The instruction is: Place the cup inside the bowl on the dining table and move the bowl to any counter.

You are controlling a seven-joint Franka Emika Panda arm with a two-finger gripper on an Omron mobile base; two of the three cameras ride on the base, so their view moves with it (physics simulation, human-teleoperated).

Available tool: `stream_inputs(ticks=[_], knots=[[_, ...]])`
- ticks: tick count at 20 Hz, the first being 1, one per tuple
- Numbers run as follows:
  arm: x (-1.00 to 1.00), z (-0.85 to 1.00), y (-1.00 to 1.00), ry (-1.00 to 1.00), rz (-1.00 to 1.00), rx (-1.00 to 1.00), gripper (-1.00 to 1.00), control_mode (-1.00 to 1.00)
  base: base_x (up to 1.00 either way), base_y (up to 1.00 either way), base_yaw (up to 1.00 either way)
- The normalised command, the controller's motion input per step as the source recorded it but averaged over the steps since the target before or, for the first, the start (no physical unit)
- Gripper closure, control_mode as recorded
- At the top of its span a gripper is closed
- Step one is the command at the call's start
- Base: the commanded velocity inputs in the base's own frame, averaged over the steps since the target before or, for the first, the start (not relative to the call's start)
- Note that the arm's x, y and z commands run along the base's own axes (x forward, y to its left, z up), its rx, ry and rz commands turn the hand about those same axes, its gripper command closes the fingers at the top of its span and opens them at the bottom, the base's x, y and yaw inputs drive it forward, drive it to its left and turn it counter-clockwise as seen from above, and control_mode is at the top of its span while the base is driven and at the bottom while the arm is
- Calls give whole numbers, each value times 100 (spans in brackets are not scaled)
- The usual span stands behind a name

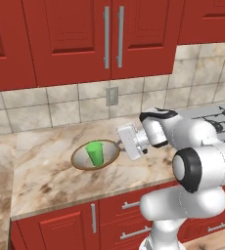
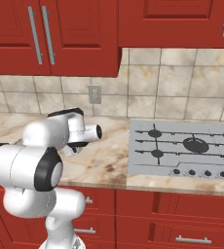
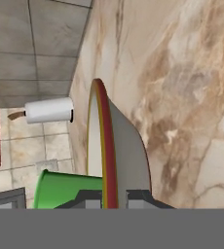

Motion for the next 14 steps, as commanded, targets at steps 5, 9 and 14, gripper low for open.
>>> stream_inputs(ticks=[5,9,14], knots=[[17,-23,10,0,1,0,100,-100,0,0,0],[16,-22,9,-1,1,0,100,-100,0,0,0],[18,-23,8,0,0,0,100,-100,0,0,0]])
